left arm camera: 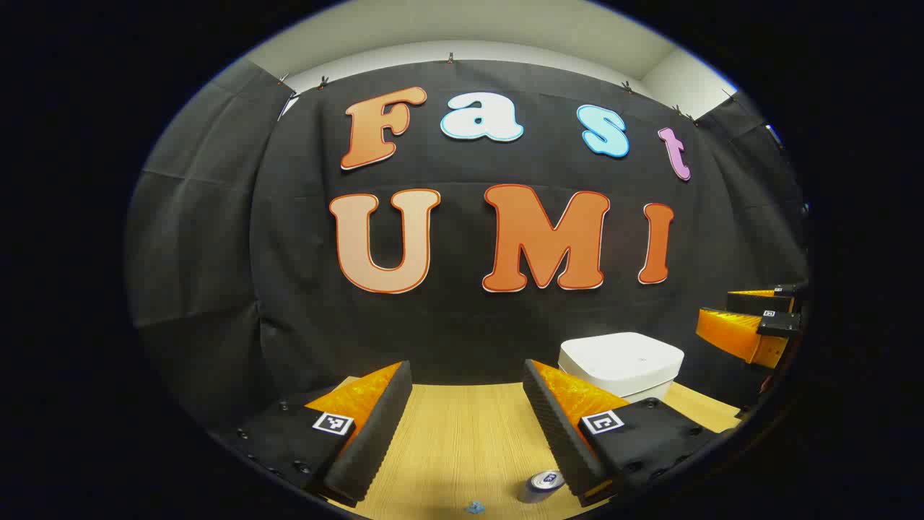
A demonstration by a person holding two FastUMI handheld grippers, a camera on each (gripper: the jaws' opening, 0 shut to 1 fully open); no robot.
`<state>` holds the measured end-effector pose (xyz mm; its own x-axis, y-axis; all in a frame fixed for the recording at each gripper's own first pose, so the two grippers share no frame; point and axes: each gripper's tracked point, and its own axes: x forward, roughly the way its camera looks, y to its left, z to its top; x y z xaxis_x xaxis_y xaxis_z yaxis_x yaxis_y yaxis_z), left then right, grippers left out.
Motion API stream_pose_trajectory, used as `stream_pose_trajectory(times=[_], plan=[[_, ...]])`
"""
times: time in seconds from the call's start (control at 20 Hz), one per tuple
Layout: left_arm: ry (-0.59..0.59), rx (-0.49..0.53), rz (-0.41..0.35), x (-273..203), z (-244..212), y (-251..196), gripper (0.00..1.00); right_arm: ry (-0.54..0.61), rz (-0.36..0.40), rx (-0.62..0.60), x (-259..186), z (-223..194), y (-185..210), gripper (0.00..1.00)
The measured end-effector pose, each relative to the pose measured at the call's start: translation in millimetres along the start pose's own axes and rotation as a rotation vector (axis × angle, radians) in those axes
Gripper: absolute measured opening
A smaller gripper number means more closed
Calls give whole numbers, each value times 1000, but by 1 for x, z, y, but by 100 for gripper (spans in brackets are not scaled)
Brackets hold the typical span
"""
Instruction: Press the lid of the desktop garbage bin to open it, pick up the crumpled paper on the desktop and throw it into the bin, then pick up the pop can on the desktop and drop it into the bin, and finally close the garbage bin lid.
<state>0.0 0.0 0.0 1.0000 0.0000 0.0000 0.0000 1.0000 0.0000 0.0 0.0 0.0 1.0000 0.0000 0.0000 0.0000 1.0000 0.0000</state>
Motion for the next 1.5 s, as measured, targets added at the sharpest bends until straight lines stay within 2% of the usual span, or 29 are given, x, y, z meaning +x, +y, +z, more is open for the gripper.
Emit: stream_pose_trajectory(times=[0.7, 1.0, 1.15, 1.3, 1.4, 1.45, 1.5], plan=[[32, 33, 2, -1, -8, -17, 99, 12, -35, 48, 13, -6, -33, 98], [43, 36, 22, -1, -14, -11, 99, 44, -33, 52, 34, -9, -38, 91], [59, 35, 45, 1, -20, -3, 99, 90, -17, 95, 49, -16, -35, 75], [70, 37, 64, 3, -26, 4, 99, 178, -49, 123, 62, -35, -44, 52], [89, 48, 74, 5, -33, 8, 99, 199, -98, 120, 72, -43, -55, 32], [97, 51, 81, 5, -36, 10, 99, 207, -108, 119, 76, -47, -57, 17], [103, 52, 86, 5, -39, 12, 99, 215, -106, 119, 80, -49, -56, 12]])
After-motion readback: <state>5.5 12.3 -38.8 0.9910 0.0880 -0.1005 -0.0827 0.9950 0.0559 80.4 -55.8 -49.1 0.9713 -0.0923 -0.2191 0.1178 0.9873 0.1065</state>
